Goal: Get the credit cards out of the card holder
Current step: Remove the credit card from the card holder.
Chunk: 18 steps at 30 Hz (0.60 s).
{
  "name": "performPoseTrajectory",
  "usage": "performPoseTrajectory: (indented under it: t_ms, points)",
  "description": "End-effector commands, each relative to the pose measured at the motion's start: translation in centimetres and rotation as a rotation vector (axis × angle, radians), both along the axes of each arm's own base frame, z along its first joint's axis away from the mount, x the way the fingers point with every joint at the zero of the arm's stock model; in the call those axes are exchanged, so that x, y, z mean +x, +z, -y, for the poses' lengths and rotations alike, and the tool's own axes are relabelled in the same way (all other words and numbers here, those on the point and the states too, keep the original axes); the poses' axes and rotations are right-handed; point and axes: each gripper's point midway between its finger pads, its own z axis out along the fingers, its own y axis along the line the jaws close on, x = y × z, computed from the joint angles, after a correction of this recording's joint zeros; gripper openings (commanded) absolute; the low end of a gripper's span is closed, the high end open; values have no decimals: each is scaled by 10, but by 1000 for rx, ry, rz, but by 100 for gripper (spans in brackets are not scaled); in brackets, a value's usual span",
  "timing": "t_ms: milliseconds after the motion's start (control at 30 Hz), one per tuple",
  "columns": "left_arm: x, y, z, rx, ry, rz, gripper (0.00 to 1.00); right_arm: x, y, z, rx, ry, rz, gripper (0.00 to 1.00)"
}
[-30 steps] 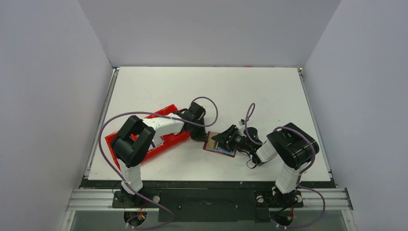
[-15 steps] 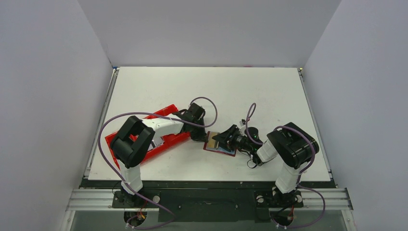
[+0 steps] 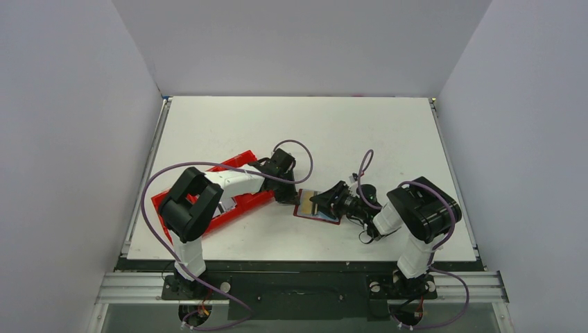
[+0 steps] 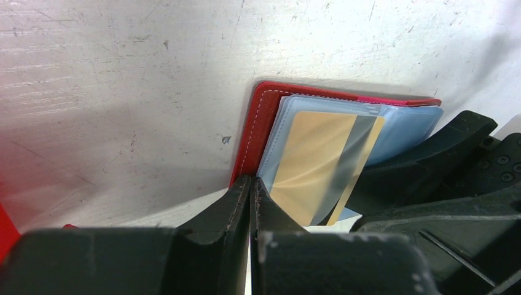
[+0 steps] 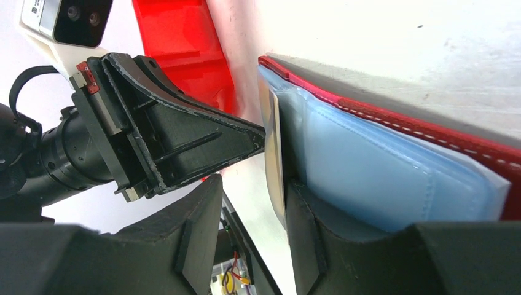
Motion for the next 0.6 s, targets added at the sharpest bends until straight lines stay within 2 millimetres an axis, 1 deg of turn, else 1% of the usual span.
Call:
performPoseTrajectory:
  t_ms: [0, 200, 267, 567]
  points:
    - [-33, -60, -60, 279, 18, -112, 0, 6, 4, 10, -18, -38, 55, 36]
    - [-32, -59, -59, 277, 16, -110, 0, 5, 3, 10, -14, -39, 52, 24]
    - [-32, -60, -59, 277, 16, -111, 0, 5, 2, 11, -15, -40, 52, 21]
    - [-32, -59, -59, 277, 16, -111, 0, 4, 2, 12, -13, -49, 51, 18]
